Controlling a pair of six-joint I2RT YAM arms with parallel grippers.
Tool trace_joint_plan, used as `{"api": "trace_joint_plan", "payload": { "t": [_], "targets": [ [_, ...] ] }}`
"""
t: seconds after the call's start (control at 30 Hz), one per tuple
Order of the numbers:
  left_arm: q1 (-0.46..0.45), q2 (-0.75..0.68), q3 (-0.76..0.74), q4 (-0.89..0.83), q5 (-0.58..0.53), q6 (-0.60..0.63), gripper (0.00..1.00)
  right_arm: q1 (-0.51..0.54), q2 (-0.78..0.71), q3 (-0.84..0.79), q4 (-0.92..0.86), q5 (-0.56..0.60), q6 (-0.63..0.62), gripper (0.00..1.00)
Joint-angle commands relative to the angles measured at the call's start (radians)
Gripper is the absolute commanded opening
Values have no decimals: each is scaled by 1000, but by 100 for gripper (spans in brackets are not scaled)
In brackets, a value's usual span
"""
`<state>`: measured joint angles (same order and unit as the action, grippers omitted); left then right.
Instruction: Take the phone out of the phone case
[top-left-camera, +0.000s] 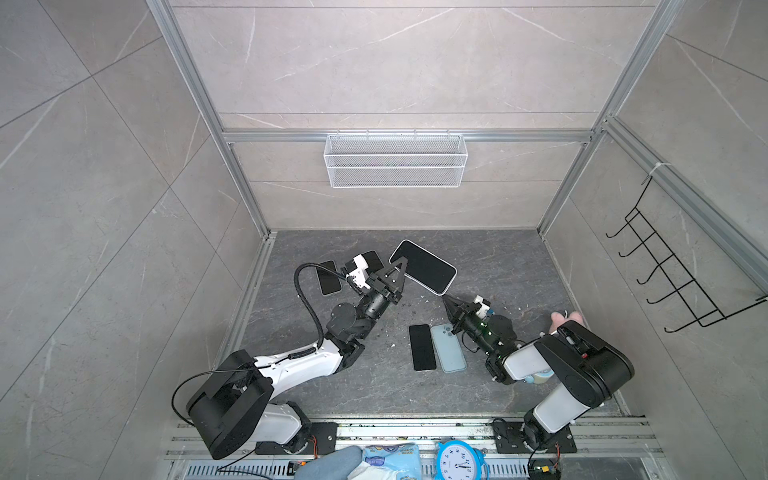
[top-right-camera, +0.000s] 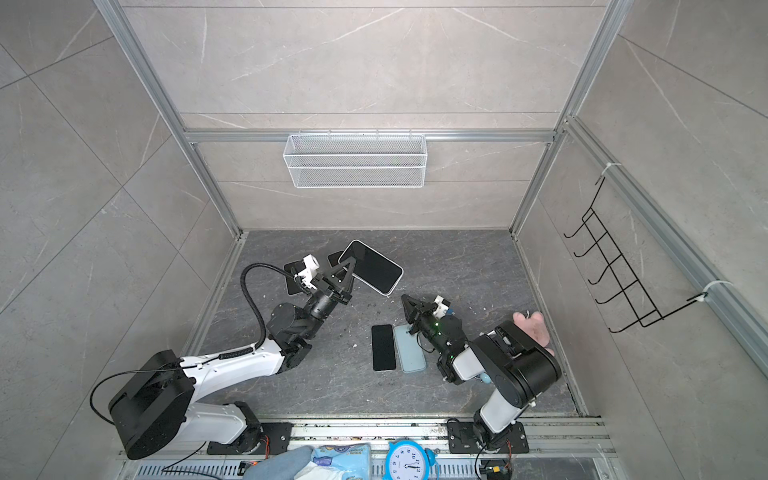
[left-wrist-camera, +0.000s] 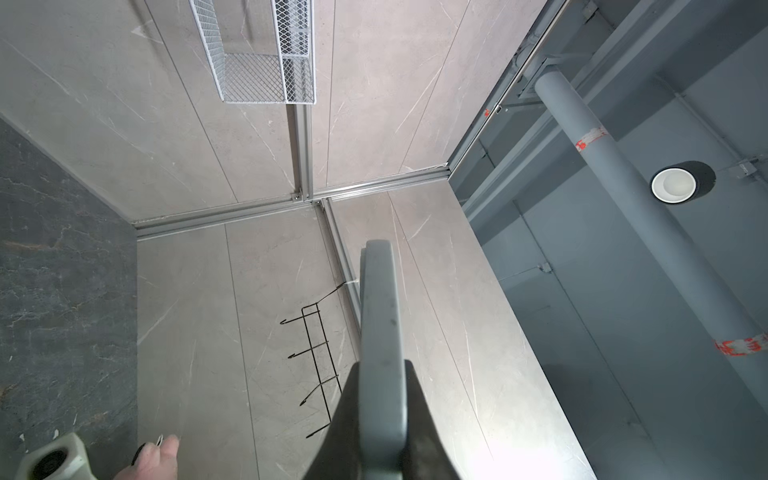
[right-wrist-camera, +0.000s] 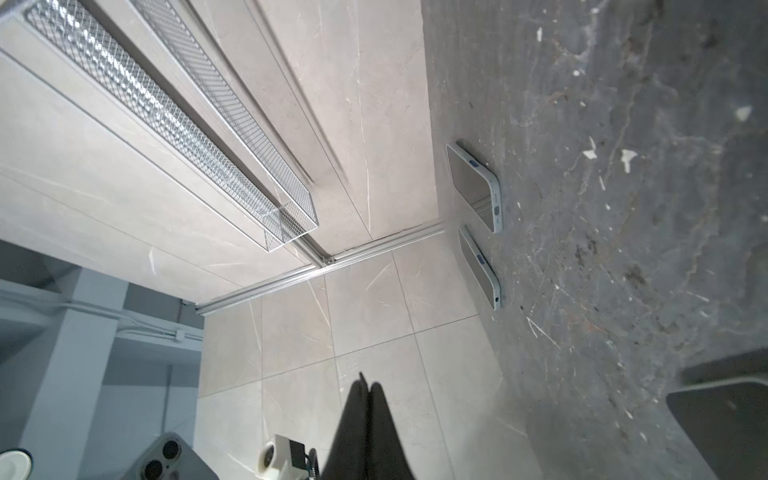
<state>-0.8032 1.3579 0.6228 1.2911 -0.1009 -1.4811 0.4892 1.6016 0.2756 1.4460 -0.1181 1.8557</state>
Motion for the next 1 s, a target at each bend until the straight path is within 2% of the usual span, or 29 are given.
{"api": "trace_joint_plan", "payload": {
  "t": [0.0,0.07,0.1,0.17,0.27,0.43,0.63,0.83,0.97],
  "targets": [
    [2,-15,11,121,-1,-35,0,-27,-173,-42,17,0,-193,46],
    [2,-10,-5,116,-9,-47,0,-48,-282,-86,-15,0,-254,63],
    [3,-6,-9,109,-9,-57,0,-56,-319,-96,-38,-11,-280,68],
    [2,7,-11,96,-1,-78,0,-65,-405,-83,-120,-76,-347,73],
    [2,26,-21,95,-6,-112,0,-64,-475,-78,-90,-134,-398,78],
    [2,44,-28,94,-7,-125,0,-61,-524,-6,-101,-253,-427,78],
    [2,47,-28,94,-4,-128,0,-56,-539,27,-146,-290,-427,74],
    [1,55,-23,94,4,-124,0,-47,-524,69,-195,-333,-431,62],
    [-1,61,-21,94,7,-124,0,-46,-534,82,-236,-331,-445,60]
  ]
}}
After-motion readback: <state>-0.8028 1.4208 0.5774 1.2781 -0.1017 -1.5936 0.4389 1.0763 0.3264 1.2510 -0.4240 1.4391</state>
